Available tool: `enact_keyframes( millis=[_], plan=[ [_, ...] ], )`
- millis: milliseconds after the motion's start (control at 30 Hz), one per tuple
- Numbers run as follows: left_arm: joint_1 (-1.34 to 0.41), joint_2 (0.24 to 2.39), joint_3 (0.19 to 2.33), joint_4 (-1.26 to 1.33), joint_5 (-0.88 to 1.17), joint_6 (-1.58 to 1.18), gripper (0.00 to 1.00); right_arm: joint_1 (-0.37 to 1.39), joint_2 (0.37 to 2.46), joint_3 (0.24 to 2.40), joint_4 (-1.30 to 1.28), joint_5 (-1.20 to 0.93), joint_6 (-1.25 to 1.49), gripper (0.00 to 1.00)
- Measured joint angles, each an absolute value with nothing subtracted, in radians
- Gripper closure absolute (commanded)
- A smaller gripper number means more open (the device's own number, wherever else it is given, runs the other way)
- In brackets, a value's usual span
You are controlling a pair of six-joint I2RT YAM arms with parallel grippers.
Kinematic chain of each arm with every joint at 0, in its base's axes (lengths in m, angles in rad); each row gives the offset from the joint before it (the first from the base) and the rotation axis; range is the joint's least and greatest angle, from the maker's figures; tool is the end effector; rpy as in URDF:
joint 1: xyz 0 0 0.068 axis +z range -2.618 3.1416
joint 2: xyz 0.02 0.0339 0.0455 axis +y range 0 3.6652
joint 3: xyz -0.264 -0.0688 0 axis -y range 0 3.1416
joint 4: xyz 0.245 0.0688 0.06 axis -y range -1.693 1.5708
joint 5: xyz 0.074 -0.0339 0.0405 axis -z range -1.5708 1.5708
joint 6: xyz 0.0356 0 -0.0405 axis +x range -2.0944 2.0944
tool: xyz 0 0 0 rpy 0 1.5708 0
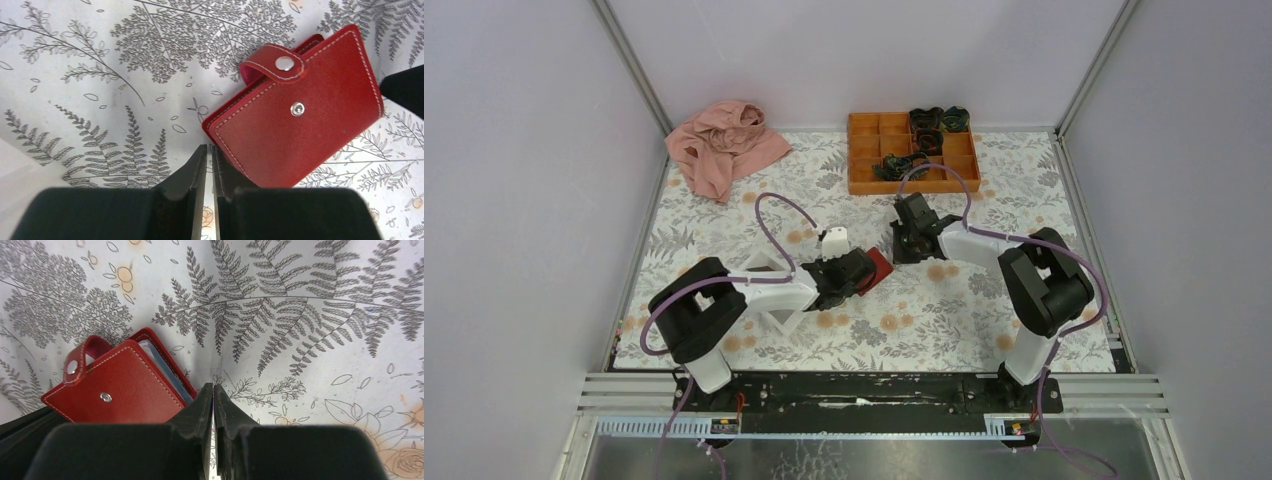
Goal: Put the credit cards into the card holder
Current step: Adjust the card holder at the center of the board.
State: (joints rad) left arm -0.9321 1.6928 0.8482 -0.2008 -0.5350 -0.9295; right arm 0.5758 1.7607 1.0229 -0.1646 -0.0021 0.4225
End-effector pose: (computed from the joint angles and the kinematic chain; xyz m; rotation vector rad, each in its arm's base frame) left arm 0.2007 -0.2398 0.1417 -0.1743 2.4077 -0.1252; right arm 0.3014 0.1958 0.1663 -0.1941 2.5159 0.4217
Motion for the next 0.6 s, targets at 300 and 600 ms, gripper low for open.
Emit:
enact_keyframes(
  millis=[300,600],
  plan=[
    [-0.928,1.722,0.879,-0.179,-0.502,-0.887,0.86,0.573,1.766,0.982,-0.126,-0.035,0.432,0.94],
    [-0.897,1.786,0.955,-0.181,-0.507,-0.830,0.85,0.582,1.687,0.884,-0.104,-0.035,0.471,0.95]
  ],
)
